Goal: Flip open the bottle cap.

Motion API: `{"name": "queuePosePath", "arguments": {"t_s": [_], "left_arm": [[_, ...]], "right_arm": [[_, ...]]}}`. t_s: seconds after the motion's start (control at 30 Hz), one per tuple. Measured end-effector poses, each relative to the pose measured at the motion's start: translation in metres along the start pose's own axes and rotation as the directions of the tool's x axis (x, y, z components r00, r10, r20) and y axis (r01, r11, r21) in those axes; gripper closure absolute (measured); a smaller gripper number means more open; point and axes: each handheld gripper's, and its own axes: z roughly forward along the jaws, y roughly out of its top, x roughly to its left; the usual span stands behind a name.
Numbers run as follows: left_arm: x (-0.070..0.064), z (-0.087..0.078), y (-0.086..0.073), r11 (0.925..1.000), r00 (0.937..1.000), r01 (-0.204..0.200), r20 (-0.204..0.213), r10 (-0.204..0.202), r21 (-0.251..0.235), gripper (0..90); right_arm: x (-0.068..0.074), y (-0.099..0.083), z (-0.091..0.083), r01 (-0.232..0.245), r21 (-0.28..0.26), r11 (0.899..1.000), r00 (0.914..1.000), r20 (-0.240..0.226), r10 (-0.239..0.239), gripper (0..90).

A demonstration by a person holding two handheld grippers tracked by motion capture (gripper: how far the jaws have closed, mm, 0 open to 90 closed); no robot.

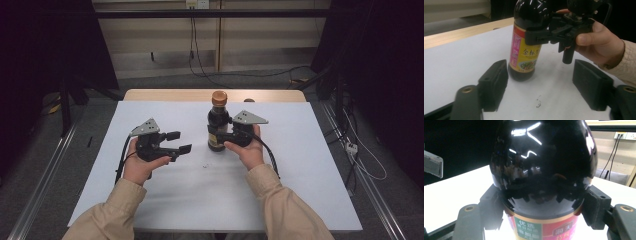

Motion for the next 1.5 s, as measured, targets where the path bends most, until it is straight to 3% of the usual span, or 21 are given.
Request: {"name": "queuePosePath", "arguments": {"t_s": [0.1,0.17,0.27,0.33,0.43,0.53,0.6,0.77,0.83,1.13,1.5], "left_arm": [[0.000,0.004,0.006,0.9998,0.9999,-0.012,0.007,0.012,0.015,39.9],[0.001,0.006,0.010,0.9992,0.9997,-0.023,-0.004,0.024,0.033,48.1],[0.001,0.009,0.016,0.9966,0.9981,-0.051,-0.030,0.053,0.065,52.6],[0.001,0.010,0.020,0.9963,0.9973,-0.064,-0.032,0.066,0.057,57.3],[0.002,0.011,0.026,0.9960,0.9962,-0.082,-0.027,0.083,0.036,58.1],[0.002,0.014,0.032,0.9948,0.9954,-0.096,0.010,0.095,0.034,59.2],[0.001,0.017,0.035,0.9938,0.9945,-0.105,0.001,0.105,0.037,59.1],[0.003,0.021,0.042,0.9946,0.9953,-0.096,-0.001,0.097,0.038,61.6],[0.003,0.022,0.044,0.9948,0.9954,-0.094,-0.015,0.094,0.039,61.4],[0.006,0.024,0.051,0.9985,0.9986,-0.053,0.002,0.053,0.010,65.6],[0.003,0.029,0.070,0.9976,0.9977,-0.066,0.019,0.066,0.021,71.5]], "right_arm": [[0.000,-0.001,0.000,0.001,-0.004,1.000,1.0000,-0.001,-0.001,29.8],[0.000,-0.001,0.000,-0.005,-0.009,1.000,1.0000,0.000,0.005,29.7],[0.000,-0.001,0.000,-0.004,-0.009,1.000,1.0000,0.001,0.004,29.7],[0.000,-0.001,0.000,-0.003,-0.006,1.000,1.0000,0.002,0.003,29.7],[0.000,-0.001,0.000,-0.006,-0.004,1.000,1.0000,0.001,0.006,29.6],[0.000,-0.001,0.000,-0.007,-0.001,1.000,1.0000,0.002,0.007,29.4],[0.000,-0.002,0.000,-0.010,0.001,1.000,0.9999,0.002,0.010,29.1],[-0.001,-0.005,0.001,-0.055,0.005,0.998,0.9985,-0.001,0.055,28.3],[0.002,-0.007,0.001,-0.024,-0.012,1.000,0.9995,0.020,0.024,28.7],[0.002,-0.003,0.000,0.000,0.015,1.000,0.9996,0.027,-0.001,30.1],[0.002,-0.001,0.000,0.003,0.035,0.999,0.9998,0.022,-0.004,30.1]]}}
